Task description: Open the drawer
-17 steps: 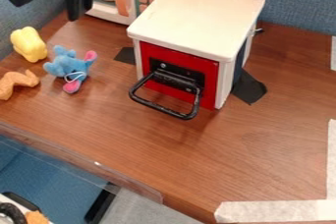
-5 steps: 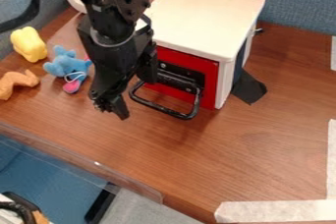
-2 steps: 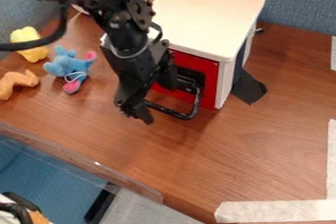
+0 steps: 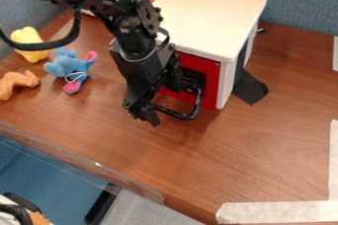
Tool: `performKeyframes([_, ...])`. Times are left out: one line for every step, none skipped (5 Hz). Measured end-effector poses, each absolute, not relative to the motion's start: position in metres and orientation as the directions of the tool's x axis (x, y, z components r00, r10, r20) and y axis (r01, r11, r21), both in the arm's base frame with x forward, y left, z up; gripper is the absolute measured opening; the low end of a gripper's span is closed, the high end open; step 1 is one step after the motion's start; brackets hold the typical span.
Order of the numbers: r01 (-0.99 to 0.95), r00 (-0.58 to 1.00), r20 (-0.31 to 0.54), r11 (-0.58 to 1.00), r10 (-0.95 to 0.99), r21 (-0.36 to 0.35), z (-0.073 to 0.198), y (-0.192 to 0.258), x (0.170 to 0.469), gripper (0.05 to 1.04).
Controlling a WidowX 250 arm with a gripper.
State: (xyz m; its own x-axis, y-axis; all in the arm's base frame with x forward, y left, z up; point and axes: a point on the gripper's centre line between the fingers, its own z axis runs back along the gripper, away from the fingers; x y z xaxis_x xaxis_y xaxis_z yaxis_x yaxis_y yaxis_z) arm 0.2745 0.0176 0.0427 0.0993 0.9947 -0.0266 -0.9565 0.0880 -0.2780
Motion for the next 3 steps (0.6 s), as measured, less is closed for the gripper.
performKeyframes([-0.963, 0.104, -0.023, 0.095, 0.994, -0.253, 0.0354, 0.0153, 0.2733, 0.948])
performKeyframes([-0.969, 0.118, -0.029, 0.109, 0.993, -0.221, 0.0264, 0.0114, 0.2715, 0.652])
performKeyframes([-0.966, 0.152, -0.026, 0.143, 0.988, -0.216, 0.0271, 0.0056, 0.2727, 0.342])
